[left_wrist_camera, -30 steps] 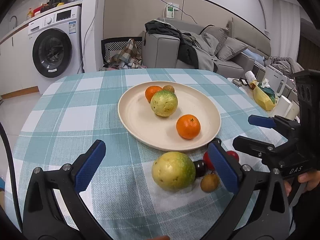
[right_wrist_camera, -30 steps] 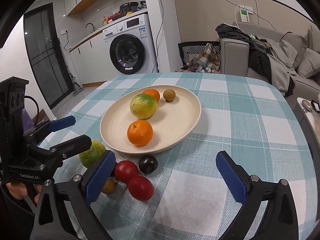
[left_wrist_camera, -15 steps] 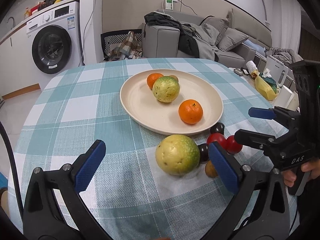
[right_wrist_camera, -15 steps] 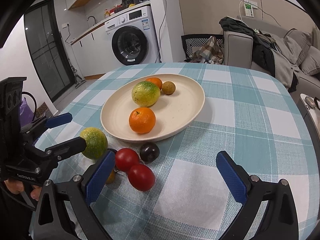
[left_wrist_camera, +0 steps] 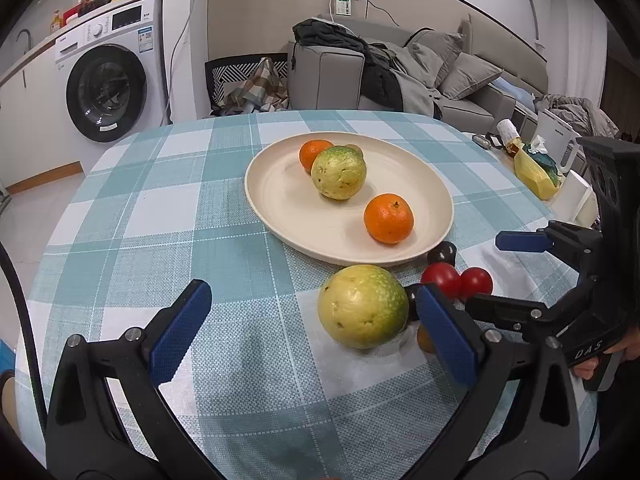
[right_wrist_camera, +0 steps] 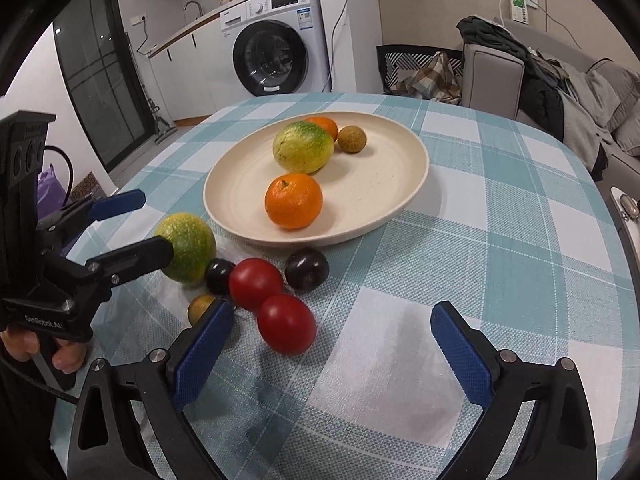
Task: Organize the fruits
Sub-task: 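Grasp the second large yellow-green citrus with the left tool while the right tool grasps a red tomato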
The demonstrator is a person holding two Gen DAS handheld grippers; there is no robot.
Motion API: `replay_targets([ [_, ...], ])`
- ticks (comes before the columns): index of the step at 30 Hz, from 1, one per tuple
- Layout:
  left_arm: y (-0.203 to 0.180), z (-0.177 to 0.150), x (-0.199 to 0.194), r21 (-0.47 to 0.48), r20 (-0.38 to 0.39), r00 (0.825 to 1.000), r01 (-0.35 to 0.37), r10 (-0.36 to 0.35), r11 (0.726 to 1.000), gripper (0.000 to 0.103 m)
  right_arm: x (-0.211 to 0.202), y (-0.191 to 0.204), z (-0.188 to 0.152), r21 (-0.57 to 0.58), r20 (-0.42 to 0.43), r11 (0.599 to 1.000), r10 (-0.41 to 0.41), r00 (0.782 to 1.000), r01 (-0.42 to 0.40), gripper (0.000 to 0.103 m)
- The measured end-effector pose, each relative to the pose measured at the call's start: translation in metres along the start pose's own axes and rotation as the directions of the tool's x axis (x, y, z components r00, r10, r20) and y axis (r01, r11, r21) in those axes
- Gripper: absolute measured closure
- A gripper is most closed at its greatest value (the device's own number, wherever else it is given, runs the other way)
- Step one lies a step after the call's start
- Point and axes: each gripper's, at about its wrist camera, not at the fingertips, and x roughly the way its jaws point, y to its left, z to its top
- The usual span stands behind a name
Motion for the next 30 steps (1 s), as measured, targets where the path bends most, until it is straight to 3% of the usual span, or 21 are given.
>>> replay_targets([
  [3,0.001,0.0,0.001,-0.003,-0.001,1.0,0.0,0.0,1.0,0.001,0.002,0.002,-0.001,-0.011,-0.011,1.0,-0.003,1.0,0.003,0.007],
  [19,0.0,0.0,0.003,0.0,-0.009,1.0,0.008,-0.008,1.0,0.001,0.002,0.012,-0.005,-0.053,-0.042,0.994,0.094,0.995,-0.096,0.054],
  [30,-0.002,-0.002,0.006,-0.002,-0.013,1.0,0.019,-0.019,1.0,0.001,0.001,0.019,-0.008,-0.09,-0.052,0.99,0.105,0.993,-0.109,0.072],
])
